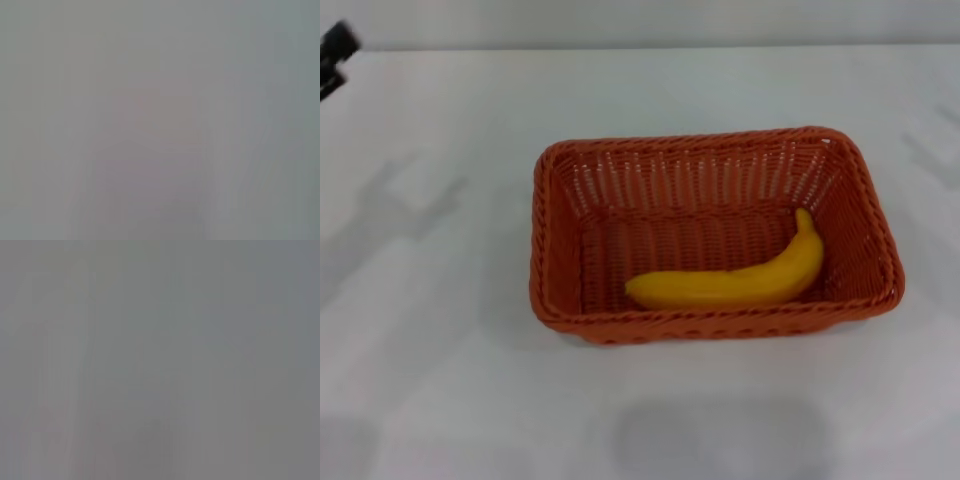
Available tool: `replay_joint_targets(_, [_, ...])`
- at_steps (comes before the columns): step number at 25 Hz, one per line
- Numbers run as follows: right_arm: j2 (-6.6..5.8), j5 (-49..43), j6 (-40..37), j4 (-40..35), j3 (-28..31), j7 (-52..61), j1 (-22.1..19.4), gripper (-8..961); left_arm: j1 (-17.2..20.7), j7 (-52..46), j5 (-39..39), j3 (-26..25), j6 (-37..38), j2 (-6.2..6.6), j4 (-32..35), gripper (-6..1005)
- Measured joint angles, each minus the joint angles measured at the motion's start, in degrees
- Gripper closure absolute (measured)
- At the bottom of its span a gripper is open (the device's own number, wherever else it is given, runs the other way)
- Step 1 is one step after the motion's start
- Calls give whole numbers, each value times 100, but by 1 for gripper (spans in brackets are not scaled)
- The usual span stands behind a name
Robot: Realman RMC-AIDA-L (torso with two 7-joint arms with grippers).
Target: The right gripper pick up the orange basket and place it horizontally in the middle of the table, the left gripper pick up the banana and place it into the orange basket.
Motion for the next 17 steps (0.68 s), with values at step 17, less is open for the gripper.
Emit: replay_joint_targets(17, [-2, 1908, 32, 1649, 98, -2450, -528, 184, 2159, 1959, -2729, -20, 21, -14, 2346, 201])
